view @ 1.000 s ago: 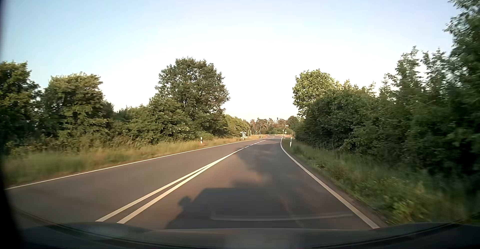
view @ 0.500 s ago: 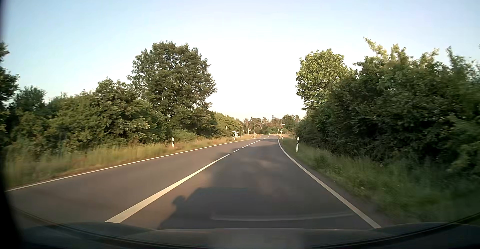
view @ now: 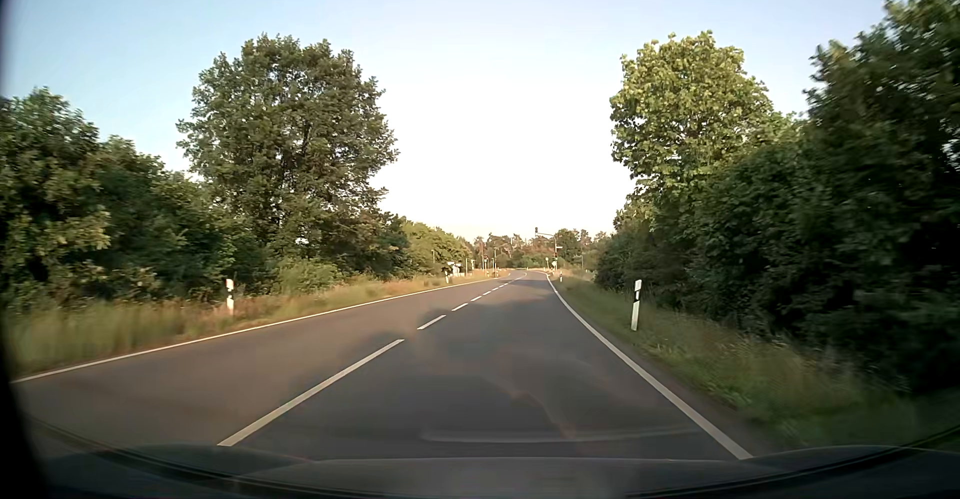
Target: Follow the waypoints while adhering to traffic rules and regulations
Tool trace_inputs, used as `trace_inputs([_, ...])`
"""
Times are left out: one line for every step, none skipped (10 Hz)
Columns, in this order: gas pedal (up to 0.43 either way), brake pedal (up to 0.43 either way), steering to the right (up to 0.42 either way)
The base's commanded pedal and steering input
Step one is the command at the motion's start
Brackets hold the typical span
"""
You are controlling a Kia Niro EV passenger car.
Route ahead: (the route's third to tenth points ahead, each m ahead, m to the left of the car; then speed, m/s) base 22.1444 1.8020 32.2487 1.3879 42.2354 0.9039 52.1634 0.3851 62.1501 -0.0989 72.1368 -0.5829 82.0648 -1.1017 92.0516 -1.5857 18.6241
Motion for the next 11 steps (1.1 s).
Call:
trace_inputs([0.067, 0.012, 0.009])
trace_inputs([0.059, 0.012, 0.007])
trace_inputs([0.047, 0.012, 0.006])
trace_inputs([0.039, 0.012, 0.005])
trace_inputs([0.02, 0.018, 0.005])
trace_inputs([0.0, 0.012, 0.005])
trace_inputs([0.0, 0.012, 0.005])
trace_inputs([0.0, 0.012, 0.005])
trace_inputs([0.0, 0.012, 0.004])
trace_inputs([0.0, 0.012, 0.004])
trace_inputs([0.0, 0.012, 0.005])
